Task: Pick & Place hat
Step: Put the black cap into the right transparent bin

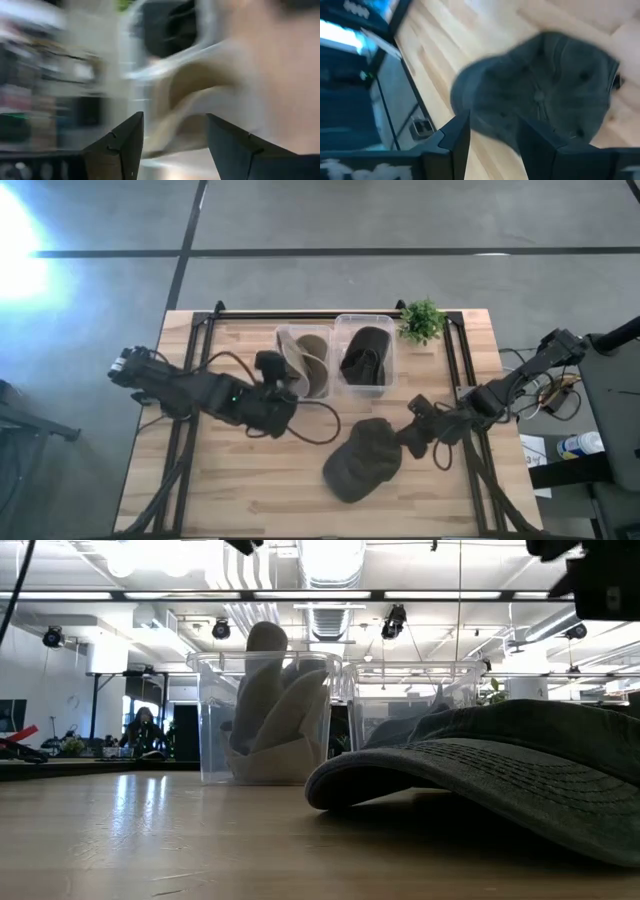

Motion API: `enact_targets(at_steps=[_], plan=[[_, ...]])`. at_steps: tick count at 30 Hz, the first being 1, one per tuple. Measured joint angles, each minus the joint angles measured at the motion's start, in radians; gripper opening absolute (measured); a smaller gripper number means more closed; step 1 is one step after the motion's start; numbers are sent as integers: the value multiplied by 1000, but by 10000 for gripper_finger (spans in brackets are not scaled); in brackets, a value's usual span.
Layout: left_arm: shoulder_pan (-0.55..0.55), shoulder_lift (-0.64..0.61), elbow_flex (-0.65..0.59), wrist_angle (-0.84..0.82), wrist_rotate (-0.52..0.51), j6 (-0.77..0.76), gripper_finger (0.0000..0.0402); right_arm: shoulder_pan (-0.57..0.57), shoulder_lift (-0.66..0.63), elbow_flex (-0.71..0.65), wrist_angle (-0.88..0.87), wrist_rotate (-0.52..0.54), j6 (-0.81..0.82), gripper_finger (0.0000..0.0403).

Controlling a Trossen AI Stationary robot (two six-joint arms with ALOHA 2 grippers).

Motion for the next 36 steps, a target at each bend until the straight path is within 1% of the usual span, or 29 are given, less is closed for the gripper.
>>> enact_targets(at_steps=[1,3,5,6,8,10,13,14,15,17,20,22,24,26,32,34,36], plan=[[-13,-1,-2,1,82,-101,201,0,17,0,3,-23,0,144],[-31,1,-17,63,299,-311,201,0,56,0,10,-74,1,144],[-42,15,-50,190,514,-480,201,-1,104,0,19,-133,2,144],[-47,27,-75,265,595,-542,201,-2,131,0,24,-158,3,144],[-57,51,-137,426,711,-655,201,-5,187,0,32,-197,10,144],[-68,77,-210,582,788,-781,201,-5,248,0,55,-232,18,144],[-92,122,-340,823,936,-1008,201,-5,332,0,141,-265,14,144],[-99,140,-389,917,974,-1081,201,-5,357,0,171,-274,14,144],[-109,160,-439,1016,987,-1159,201,-5,383,0,202,-286,17,144],[-128,198,-533,1209,970,-1309,201,-8,428,0,259,-317,34,144],[-154,244,-638,1432,860,-1518,201,-8,494,0,320,-320,67,144],[-171,275,-684,1489,773,-1640,201,-8,535,0,364,-319,89,144],[-189,305,-707,1495,688,-1729,201,-8,578,0,419,-318,96,144],[-202,332,-708,1507,637,-1775,201,-8,622,0,483,-318,99,144],[-214,397,-675,1511,520,-1809,201,-9,748,0,757,-333,100,144],[-214,410,-660,1507,477,-1828,201,-9,782,0,816,-338,110,144],[-215,419,-641,1505,432,-1807,201,-9,808,8,854,-346,111,144]])
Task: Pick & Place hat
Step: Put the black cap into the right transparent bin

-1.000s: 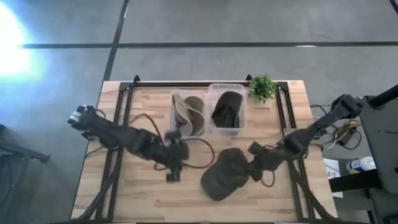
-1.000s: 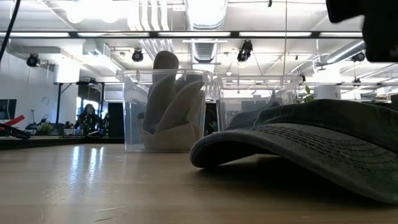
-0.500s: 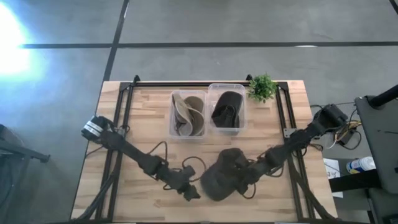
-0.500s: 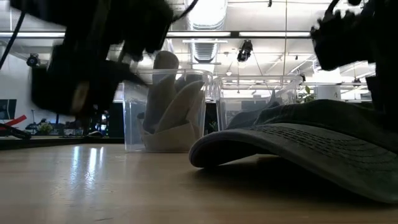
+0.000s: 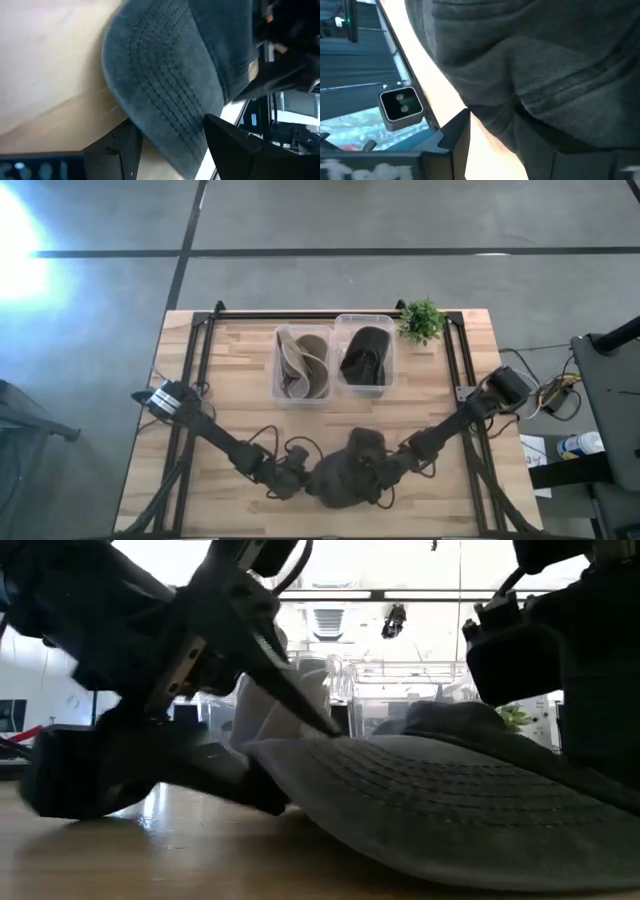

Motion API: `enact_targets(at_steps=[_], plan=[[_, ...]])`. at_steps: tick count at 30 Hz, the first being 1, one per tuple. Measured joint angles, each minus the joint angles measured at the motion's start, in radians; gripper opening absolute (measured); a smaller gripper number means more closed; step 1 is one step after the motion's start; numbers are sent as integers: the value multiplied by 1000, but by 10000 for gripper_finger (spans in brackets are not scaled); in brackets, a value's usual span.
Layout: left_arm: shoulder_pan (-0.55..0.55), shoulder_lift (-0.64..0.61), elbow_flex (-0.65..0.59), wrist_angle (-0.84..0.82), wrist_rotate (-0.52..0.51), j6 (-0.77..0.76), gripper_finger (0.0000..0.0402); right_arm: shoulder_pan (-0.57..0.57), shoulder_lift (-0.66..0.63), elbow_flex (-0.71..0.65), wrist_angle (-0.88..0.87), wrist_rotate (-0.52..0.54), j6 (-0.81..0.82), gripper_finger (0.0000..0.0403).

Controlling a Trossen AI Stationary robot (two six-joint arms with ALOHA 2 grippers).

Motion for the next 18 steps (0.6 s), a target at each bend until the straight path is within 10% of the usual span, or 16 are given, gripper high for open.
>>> enact_targets(at_steps=[7,14,18], plan=[[5,-23,55,1,-40,188,178,-6,25,40,10,-14,-43,144],[13,-47,134,-15,-99,386,28,-9,-75,47,4,-19,-150,144],[33,-57,203,-23,-105,508,11,-7,-206,43,-10,-29,-226,144]])
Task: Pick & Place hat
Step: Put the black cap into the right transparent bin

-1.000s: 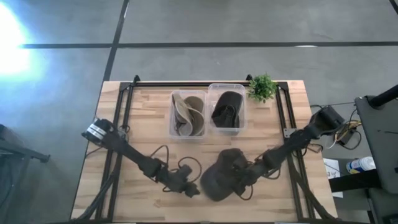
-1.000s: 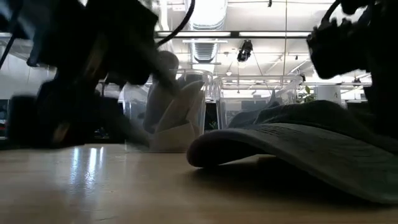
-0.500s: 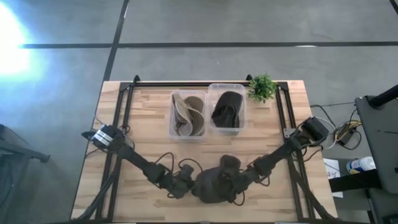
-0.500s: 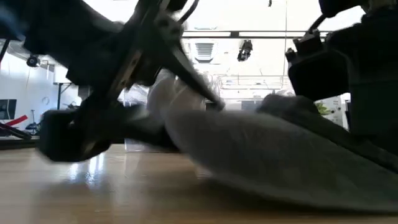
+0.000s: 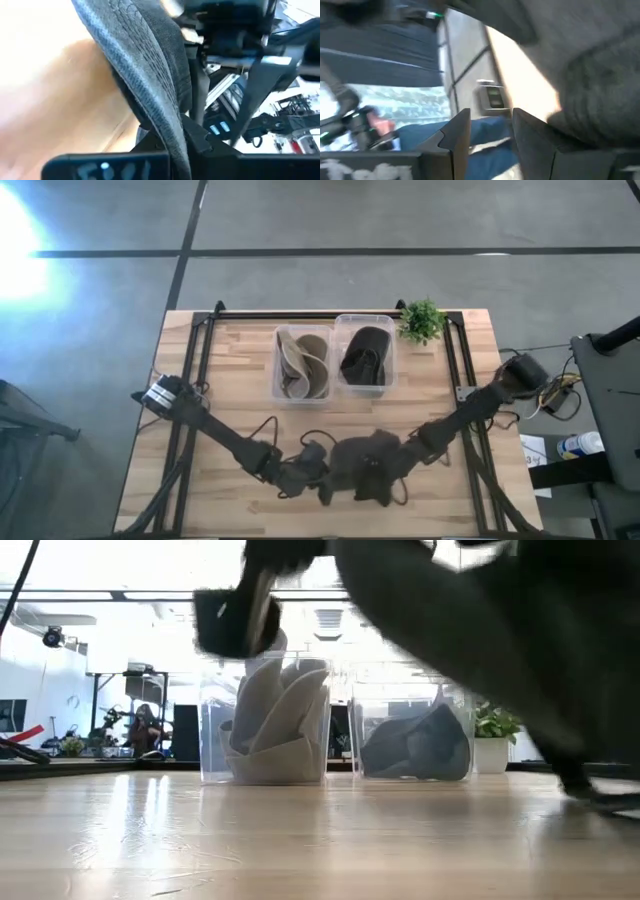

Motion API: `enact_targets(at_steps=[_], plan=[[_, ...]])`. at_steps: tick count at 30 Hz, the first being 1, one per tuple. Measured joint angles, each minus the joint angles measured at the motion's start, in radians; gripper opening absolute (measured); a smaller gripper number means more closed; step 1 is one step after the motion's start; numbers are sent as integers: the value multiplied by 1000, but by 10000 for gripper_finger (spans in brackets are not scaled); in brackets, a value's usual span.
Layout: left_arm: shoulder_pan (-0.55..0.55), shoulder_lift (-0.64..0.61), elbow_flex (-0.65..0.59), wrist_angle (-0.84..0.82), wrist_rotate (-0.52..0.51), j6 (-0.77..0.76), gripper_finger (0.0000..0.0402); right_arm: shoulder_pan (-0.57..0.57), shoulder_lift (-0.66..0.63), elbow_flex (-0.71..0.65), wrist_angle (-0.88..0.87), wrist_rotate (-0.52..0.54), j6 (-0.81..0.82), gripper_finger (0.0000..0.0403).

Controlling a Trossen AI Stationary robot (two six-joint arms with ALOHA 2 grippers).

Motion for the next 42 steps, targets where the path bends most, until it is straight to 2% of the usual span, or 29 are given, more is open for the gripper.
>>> enact_targets(at_steps=[3,5,8,11,13,15,16,18,20,23,28,31,34,38,42], plan=[[15,-29,63,-97,-17,89,7,4,-141,-1,-83,29,-38,144],[26,-59,118,-218,-69,143,7,13,-253,-1,-188,113,-53,144],[39,-116,221,-412,-233,265,6,44,-425,10,-363,339,-76,144],[45,-167,339,-525,-442,440,6,101,-574,38,-524,612,-109,144],[54,-183,410,-535,-588,592,6,145,-648,53,-612,773,-128,144],[78,-192,465,-543,-657,740,6,173,-696,70,-678,882,-138,144],[100,-192,493,-557,-647,773,6,179,-714,79,-709,915,-136,144],[156,-189,539,-644,-607,727,6,182,-733,92,-766,939,-130,144],[223,-171,584,-781,-545,566,6,181,-741,104,-804,944,-130,144],[323,-137,610,-941,-391,342,6,181,-738,106,-811,964,-133,144],[456,-78,604,-949,-120,129,7,181,-732,104,-813,982,-131,144],[512,-44,620,-946,-26,47,7,181,-727,103,-812,986,-135,144],[554,-21,638,-948,-1,-7,8,181,-722,103,-815,986,-137,144],[594,-11,644,-944,-30,-36,20,181,-711,102,-837,985,-136,144],[621,10,642,-912,-39,51,49,181,-696,100,-848,985,-134,144]])
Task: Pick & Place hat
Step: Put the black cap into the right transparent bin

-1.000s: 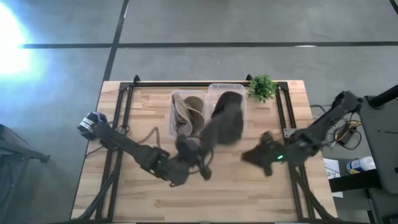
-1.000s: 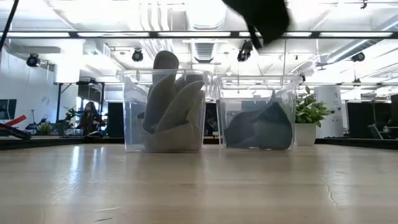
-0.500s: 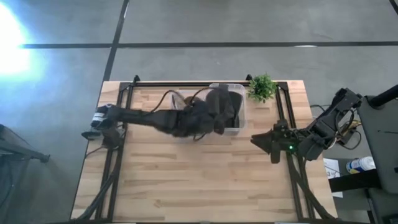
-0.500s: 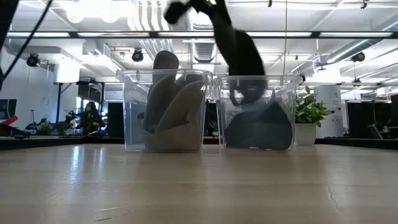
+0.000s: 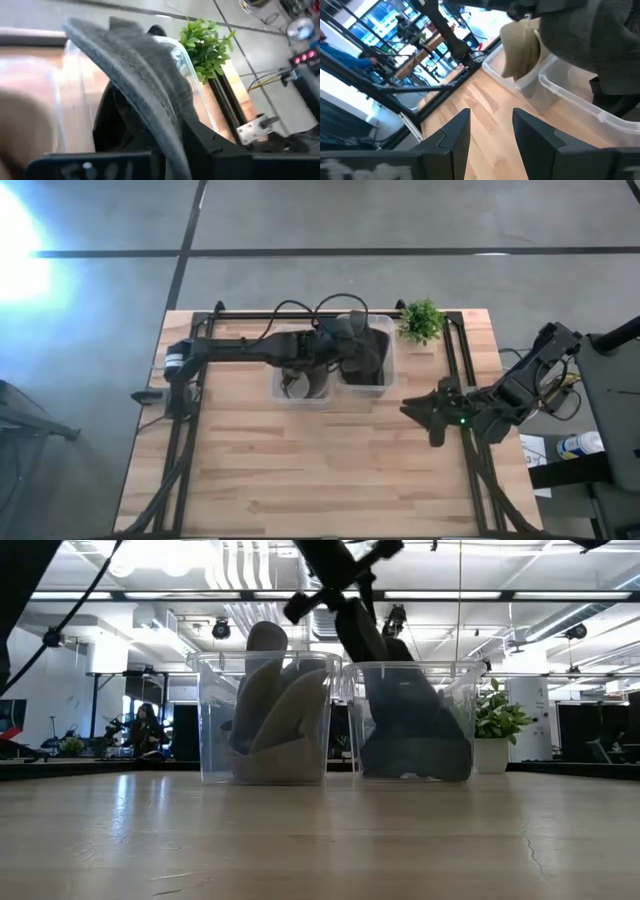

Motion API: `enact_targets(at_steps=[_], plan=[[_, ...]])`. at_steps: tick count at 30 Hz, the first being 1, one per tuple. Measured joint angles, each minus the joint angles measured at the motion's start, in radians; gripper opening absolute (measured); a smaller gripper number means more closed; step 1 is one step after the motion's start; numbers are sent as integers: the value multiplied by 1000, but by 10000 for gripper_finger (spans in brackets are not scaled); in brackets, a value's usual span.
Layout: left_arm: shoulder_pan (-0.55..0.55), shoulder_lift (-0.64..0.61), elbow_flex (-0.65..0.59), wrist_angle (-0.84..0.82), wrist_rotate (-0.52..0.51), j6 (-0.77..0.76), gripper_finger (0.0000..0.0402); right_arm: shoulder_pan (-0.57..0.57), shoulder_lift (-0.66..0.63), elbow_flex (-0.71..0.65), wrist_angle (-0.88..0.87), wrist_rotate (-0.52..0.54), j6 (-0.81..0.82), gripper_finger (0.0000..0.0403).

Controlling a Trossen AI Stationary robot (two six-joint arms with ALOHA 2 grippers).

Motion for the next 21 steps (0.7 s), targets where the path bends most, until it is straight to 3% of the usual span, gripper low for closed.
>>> enact_targets(at_steps=[5,14,21], plan=[[-9,59,-1,187,22,212,60,0,19,-1,-34,-1,50,144],[-14,230,-3,259,67,200,62,2,25,-3,-138,-31,205,144],[-18,242,-1,275,72,250,62,5,25,-3,-138,-41,214,144]])
